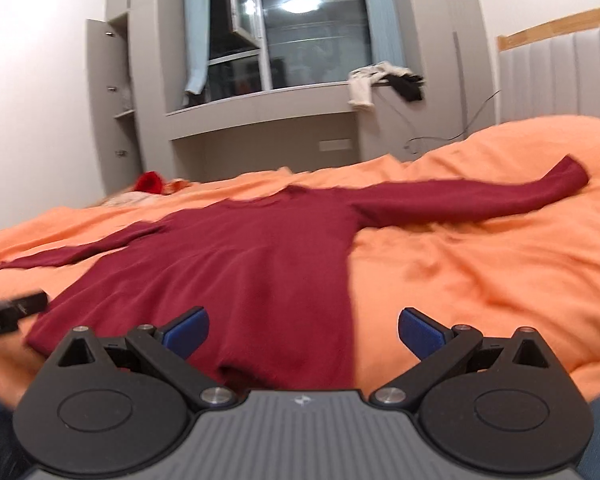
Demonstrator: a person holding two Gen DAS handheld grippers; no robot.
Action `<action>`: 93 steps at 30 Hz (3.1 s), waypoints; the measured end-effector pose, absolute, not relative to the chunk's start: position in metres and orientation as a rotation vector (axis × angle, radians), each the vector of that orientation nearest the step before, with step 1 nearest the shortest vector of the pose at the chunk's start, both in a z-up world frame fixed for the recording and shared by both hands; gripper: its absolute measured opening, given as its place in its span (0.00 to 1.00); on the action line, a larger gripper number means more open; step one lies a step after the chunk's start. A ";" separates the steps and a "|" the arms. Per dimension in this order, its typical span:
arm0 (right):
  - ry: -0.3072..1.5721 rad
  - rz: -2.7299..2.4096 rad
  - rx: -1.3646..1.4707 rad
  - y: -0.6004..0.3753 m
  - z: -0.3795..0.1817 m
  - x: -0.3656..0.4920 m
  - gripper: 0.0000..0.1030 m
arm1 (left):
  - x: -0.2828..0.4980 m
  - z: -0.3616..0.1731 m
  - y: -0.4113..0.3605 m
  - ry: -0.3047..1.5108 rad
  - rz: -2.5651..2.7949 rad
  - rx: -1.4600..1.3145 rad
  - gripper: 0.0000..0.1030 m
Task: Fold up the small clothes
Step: 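Move the right gripper over to the cuff of a sweater sleeve, then grasp the sleeve cuff with the right gripper and lift it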
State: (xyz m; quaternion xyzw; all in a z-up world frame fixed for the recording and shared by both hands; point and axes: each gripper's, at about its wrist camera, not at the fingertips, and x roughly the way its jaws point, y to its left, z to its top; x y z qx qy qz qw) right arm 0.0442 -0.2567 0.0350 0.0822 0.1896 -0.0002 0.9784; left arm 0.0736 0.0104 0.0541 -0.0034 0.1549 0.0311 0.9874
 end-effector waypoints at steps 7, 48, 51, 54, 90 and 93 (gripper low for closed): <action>0.373 -0.071 0.136 -0.289 0.053 0.090 1.00 | 0.143 0.083 -0.007 0.327 0.047 0.013 1.00; 0.376 -0.456 0.242 -0.499 0.007 0.267 1.00 | 0.316 0.000 -0.063 0.607 -0.022 0.117 1.00; 0.305 -0.502 0.308 -0.520 0.004 0.261 1.00 | 0.316 -0.001 -0.063 0.613 -0.023 0.113 1.00; 0.282 -0.517 0.397 -0.541 -0.001 0.260 1.00 | 0.316 -0.002 -0.063 0.615 -0.024 0.111 1.00; 0.140 -0.601 0.568 -0.602 -0.017 0.256 0.70 | 0.319 -0.006 -0.062 0.619 -0.024 0.111 1.00; 0.140 -0.615 0.582 -0.613 -0.019 0.262 0.49 | 0.319 -0.005 -0.062 0.619 -0.024 0.110 1.00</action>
